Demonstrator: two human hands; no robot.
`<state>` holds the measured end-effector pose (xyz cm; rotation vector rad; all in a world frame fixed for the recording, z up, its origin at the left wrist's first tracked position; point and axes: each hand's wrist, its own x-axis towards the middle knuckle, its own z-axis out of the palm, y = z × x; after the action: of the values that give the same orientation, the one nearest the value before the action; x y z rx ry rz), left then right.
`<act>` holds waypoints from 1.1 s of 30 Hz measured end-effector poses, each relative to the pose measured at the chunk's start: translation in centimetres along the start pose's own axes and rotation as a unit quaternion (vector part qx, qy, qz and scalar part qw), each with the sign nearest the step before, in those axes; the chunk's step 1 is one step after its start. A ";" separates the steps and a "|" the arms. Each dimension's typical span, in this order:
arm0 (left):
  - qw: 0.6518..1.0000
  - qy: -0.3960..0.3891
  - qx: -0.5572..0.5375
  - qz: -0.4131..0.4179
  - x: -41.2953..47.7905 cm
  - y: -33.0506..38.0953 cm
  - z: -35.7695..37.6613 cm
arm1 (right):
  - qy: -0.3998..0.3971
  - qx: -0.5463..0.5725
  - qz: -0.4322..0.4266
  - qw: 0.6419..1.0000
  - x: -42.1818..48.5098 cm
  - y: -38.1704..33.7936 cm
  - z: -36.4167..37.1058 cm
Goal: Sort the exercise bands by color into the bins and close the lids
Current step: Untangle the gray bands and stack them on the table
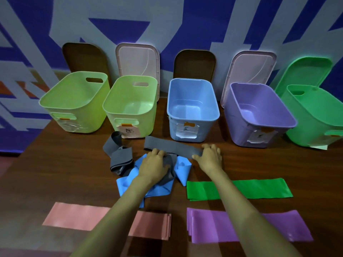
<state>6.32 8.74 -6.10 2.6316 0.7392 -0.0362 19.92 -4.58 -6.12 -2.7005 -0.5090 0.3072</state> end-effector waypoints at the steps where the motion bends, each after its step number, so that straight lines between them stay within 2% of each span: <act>1: 1.000 0.001 -0.006 -0.001 0.0 0.0 0.2 | -0.005 0.007 0.010 1.000 0.3 0.0 -0.2; 3: 1.000 0.008 -0.012 0.001 0.0 0.0 0.4 | -0.011 0.016 0.003 1.000 0.5 -0.2 -0.3; 8: 0.999 0.024 -0.048 0.006 -0.8 -0.4 0.0 | 0.039 0.135 -0.111 0.984 -1.7 -1.2 -2.2; 11: 0.981 0.159 -0.111 0.001 -1.9 0.3 -0.9 | 0.065 0.128 -0.218 0.965 -3.3 -2.3 -5.5; 13: 0.952 0.252 -0.168 0.040 -2.5 1.5 -2.2 | 0.069 0.119 -0.286 0.948 -4.4 -3.3 -8.2; 14: 0.943 0.265 -0.186 0.074 -2.6 2.2 -3.0 | 0.072 0.120 -0.309 0.941 -5.1 -3.8 -9.6; 18: 0.951 0.200 -0.151 0.179 -2.1 4.6 -6.4 | 0.106 0.146 -0.346 0.921 -7.6 -5.4 -13.6; 20: 0.952 0.187 -0.173 0.171 -1.9 5.2 -7.7 | 0.131 0.158 -0.351 0.914 -8.7 -5.9 -15.4; 23: 0.927 0.163 -0.319 0.113 -2.8 6.0 -9.7 | 0.161 0.192 -0.345 0.905 -10.1 -5.7 -18.5; 27: 0.934 0.148 -0.301 0.122 -3.8 6.6 -10.9 | 0.199 0.273 -0.317 0.886 -11.3 -4.9 -21.9; 33: 0.938 0.072 -0.319 0.117 -5.0 7.2 -10.7 | 0.309 0.286 -0.267 0.867 -10.3 -2.5 -24.6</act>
<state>4.77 4.86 7.07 2.0838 0.3834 0.4011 16.62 -14.22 18.63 -1.8295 -0.7770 -0.4787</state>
